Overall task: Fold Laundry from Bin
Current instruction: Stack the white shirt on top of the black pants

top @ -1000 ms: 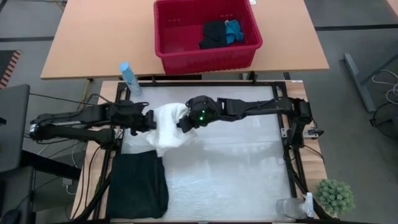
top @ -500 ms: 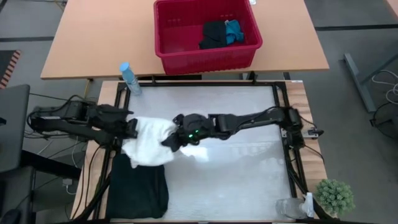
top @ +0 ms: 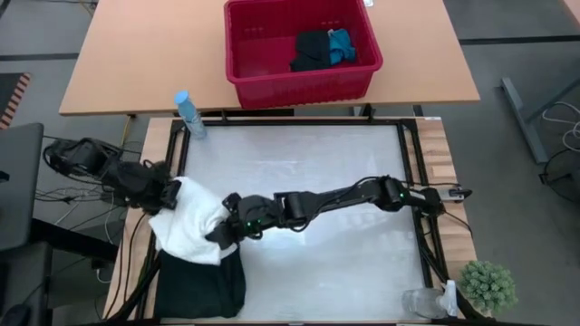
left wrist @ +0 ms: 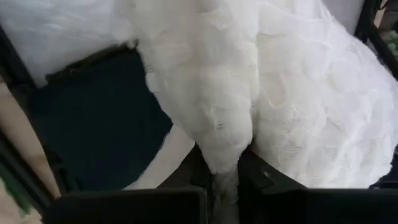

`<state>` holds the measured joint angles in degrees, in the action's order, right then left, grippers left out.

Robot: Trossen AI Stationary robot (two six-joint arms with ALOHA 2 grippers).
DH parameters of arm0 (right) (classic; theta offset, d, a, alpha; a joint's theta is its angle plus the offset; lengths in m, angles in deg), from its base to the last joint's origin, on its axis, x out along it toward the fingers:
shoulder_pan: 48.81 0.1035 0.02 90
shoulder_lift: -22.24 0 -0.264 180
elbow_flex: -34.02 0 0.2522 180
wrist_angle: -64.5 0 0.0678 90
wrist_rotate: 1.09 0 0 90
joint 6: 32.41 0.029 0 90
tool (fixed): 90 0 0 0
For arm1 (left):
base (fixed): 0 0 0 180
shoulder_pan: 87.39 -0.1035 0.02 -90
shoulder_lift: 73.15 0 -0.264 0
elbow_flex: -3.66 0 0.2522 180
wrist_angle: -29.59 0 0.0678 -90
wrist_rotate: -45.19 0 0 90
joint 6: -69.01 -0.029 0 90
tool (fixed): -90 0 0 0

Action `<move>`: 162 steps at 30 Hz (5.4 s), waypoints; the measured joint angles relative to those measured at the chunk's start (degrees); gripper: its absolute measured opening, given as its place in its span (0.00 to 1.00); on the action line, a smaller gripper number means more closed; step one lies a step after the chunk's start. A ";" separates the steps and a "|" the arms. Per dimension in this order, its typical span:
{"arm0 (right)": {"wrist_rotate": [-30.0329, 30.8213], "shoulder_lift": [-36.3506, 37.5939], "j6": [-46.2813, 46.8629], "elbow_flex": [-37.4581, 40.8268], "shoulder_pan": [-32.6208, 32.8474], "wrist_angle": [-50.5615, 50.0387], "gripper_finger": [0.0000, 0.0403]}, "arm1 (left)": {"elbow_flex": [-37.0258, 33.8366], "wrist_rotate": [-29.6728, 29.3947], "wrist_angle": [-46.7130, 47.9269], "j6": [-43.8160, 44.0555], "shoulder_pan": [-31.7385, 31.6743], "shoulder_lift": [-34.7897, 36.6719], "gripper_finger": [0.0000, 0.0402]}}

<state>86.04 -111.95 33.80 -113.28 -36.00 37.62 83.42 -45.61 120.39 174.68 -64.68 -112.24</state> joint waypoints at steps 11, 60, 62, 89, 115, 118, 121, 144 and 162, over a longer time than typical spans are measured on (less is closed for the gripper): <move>-2.26 0.20 -0.15 -0.33 1.91 -1.51 0.16 | -0.13 -7.79 -4.90 12.66 19.84 -6.50 0.03; -12.22 -8.90 4.45 -0.35 2.84 0.24 0.16 | -11.03 -7.56 -12.08 30.94 59.46 -27.91 0.03; -12.71 -9.96 4.97 -0.33 3.07 -0.09 0.16 | -11.89 -7.62 -11.04 30.98 59.46 -28.04 0.03; -20.33 -11.48 -8.34 -1.37 -1.45 -5.23 0.56 | -14.34 -5.83 -10.01 29.89 62.19 -15.68 0.55; -13.96 -2.73 -44.49 -1.51 -2.44 -2.45 0.51 | -7.75 -39.26 -4.39 16.92 62.41 -0.43 0.56; -12.65 -5.66 -47.80 -1.51 -0.38 9.00 0.45 | -4.65 -45.55 -3.01 12.12 62.41 -0.89 0.56; -11.13 -8.75 -48.25 -1.49 -0.12 17.54 0.38 | -2.25 -51.95 -1.66 8.43 62.30 -0.98 0.56; -1.29 -17.07 -49.15 -1.18 3.48 14.57 0.15 | -0.60 -56.57 -1.97 -3.59 59.34 -14.75 0.51; -3.08 -17.05 -51.12 -1.07 2.47 12.99 0.15 | -0.61 -7.27 -7.06 -18.67 46.79 -23.90 0.50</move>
<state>82.95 -129.00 -17.32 -114.35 -33.54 50.61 82.81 -52.88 113.33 156.01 -17.89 -136.14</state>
